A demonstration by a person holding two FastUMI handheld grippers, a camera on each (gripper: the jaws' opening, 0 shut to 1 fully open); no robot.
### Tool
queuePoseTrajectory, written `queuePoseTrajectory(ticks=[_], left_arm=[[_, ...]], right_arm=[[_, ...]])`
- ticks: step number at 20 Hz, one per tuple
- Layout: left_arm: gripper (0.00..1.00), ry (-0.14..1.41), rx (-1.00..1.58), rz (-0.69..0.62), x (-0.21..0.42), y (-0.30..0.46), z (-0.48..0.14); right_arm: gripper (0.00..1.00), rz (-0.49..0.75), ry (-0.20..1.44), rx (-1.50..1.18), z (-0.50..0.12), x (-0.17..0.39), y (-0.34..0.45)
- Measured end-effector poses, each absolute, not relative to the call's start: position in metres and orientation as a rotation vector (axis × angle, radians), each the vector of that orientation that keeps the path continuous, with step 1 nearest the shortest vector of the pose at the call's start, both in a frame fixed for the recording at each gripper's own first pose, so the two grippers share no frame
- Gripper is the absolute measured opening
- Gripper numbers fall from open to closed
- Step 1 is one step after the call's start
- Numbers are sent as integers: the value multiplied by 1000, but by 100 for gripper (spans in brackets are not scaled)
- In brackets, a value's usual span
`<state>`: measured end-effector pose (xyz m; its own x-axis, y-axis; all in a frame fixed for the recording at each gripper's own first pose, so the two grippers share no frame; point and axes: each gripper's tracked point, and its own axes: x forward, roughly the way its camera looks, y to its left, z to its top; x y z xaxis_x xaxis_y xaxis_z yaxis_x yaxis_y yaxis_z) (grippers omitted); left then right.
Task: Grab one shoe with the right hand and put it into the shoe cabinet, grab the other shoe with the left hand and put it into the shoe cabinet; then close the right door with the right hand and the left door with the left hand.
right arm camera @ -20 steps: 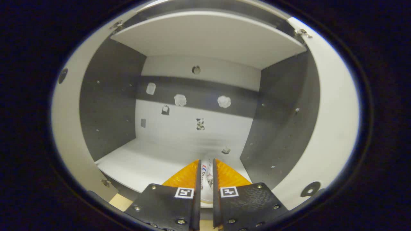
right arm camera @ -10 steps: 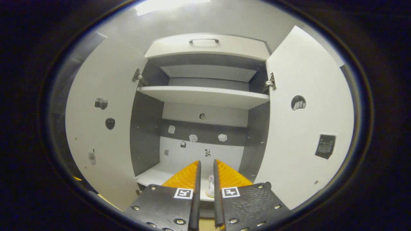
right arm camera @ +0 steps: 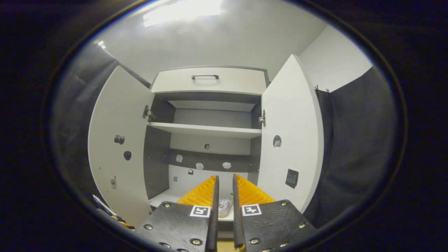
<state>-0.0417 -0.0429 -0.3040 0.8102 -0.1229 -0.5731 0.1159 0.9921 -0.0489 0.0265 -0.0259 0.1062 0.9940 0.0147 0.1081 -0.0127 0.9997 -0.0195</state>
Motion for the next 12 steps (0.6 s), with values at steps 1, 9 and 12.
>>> queuePoseTrajectory(ticks=[1,9,12], left_arm=[[99,660,-4,-134,-46,-45,-327],[99,985,-19,-162,-49,-44,-367],[99,1066,-35,-161,-45,-41,-373]], right_arm=[[18,1,-118,-23,109,22,-31],[18,-84,-145,-34,117,-2,-62],[18,-114,-143,-45,117,-5,-74]])
